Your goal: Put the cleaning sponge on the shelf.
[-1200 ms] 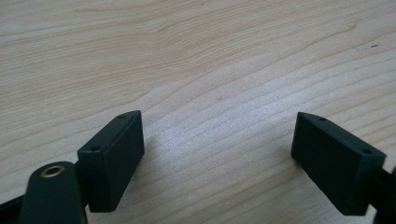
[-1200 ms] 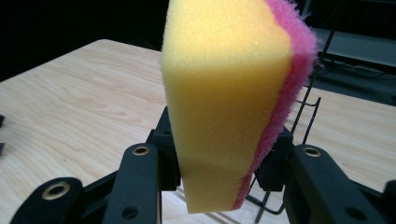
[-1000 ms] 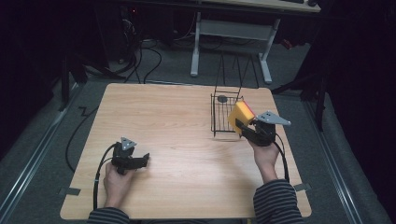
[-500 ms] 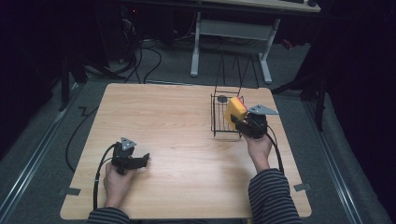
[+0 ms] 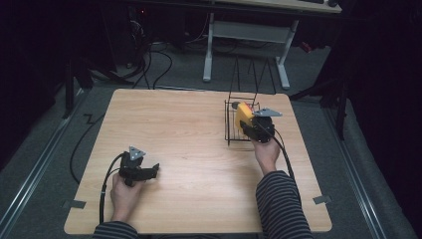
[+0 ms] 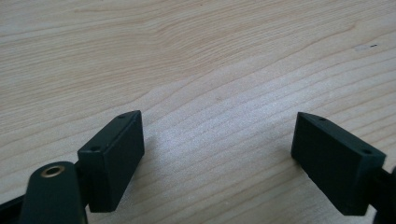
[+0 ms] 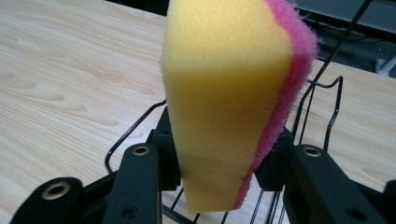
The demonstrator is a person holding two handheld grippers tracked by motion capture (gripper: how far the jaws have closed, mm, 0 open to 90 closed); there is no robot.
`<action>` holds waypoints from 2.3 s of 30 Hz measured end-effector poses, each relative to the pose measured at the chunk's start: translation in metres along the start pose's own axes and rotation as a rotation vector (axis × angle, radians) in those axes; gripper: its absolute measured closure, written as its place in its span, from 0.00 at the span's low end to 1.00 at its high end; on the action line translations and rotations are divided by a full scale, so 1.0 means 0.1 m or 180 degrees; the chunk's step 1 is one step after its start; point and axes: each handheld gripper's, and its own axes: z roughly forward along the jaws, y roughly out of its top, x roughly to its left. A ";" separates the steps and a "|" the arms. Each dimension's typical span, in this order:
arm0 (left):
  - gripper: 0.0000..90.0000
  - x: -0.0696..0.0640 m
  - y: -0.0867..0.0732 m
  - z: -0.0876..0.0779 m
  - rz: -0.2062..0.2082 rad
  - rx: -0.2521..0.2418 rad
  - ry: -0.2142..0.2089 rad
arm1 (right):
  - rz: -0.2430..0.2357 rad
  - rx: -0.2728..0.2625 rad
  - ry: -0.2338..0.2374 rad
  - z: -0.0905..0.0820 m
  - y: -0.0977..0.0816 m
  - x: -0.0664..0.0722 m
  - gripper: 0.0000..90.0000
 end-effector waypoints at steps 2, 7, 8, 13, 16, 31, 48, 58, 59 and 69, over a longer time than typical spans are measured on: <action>0.20 0.00 0.00 0.00 0.0000 0.0000 0.0000 | -0.0029 0.0027 -0.0018 0.05 0.00 0.01 0.67; 0.20 0.00 0.00 0.00 0.0000 0.0000 0.0001 | 0.0006 0.0071 -0.0077 0.15 0.00 -0.01 0.67; 0.20 0.00 0.00 0.00 0.0000 0.0000 0.0000 | 0.0053 0.0069 -0.0067 0.17 -0.01 -0.02 0.67; 0.20 0.00 0.00 0.00 -0.0001 -0.0001 0.0001 | 0.0112 0.0078 -0.0062 0.22 -0.02 -0.05 0.67; 0.20 0.00 0.00 0.00 0.0000 0.0000 0.0001 | 0.0147 0.0096 -0.0048 0.24 -0.03 -0.06 0.67; 0.20 0.00 0.00 0.00 0.0008 0.0007 0.0000 | 0.0155 0.0146 -0.0043 0.26 -0.04 -0.06 0.67; 0.20 0.00 0.00 0.00 0.0000 0.0000 0.0003 | 0.0191 0.0187 -0.0017 0.27 -0.04 -0.06 0.59; 0.20 0.00 0.00 0.00 -0.0001 0.0000 0.0002 | 0.0366 0.0176 0.0014 0.20 -0.05 -0.07 0.36; 0.20 0.00 0.00 0.00 -0.0001 -0.0001 0.0002 | 0.0360 0.0161 0.0025 0.18 -0.05 -0.08 0.36; 0.20 0.00 0.00 0.00 -0.0001 0.0000 0.0001 | 0.0281 0.0220 0.0084 0.00 -0.04 0.00 0.31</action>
